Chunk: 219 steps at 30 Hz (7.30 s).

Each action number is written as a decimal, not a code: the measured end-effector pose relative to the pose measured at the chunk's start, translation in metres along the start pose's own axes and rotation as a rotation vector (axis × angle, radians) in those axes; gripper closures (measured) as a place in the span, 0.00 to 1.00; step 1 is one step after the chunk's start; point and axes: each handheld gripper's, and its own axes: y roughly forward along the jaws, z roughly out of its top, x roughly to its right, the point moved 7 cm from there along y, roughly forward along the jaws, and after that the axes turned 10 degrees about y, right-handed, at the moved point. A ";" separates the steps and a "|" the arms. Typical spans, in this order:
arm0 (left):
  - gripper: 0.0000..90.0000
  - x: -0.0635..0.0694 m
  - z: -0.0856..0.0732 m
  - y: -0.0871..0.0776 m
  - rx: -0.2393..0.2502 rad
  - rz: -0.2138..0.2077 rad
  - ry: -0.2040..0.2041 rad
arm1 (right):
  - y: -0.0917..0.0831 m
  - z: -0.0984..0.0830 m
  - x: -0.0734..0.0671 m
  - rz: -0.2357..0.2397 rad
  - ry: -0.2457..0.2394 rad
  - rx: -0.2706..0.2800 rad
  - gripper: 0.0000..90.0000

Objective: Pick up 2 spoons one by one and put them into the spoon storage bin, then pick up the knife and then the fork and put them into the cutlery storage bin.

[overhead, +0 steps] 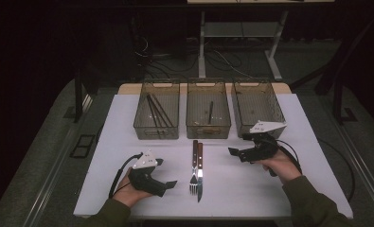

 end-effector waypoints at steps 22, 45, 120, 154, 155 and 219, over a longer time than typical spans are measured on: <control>0.18 -0.003 0.006 -0.001 0.012 0.016 -0.021 | -0.035 -0.069 0.008 -0.042 -0.019 0.008 0.15; 0.99 -0.037 0.050 0.069 -0.104 0.064 -0.062 | -0.040 -0.078 0.006 -0.014 -0.006 -0.008 0.15; 0.84 -0.004 0.049 0.087 -0.257 -0.013 0.079 | -0.042 -0.076 0.006 -0.009 -0.005 0.000 0.15; 0.86 -0.001 0.076 0.068 -0.220 -0.087 0.083 | -0.044 -0.068 0.001 0.061 0.030 -0.004 0.15; 0.86 0.002 0.079 0.066 -0.217 -0.099 0.090 | -0.045 -0.066 0.000 0.076 0.026 -0.005 0.15; 0.32 0.003 0.056 0.006 0.066 -0.056 0.062 | -0.037 -0.011 -0.014 0.242 -0.278 -0.229 0.84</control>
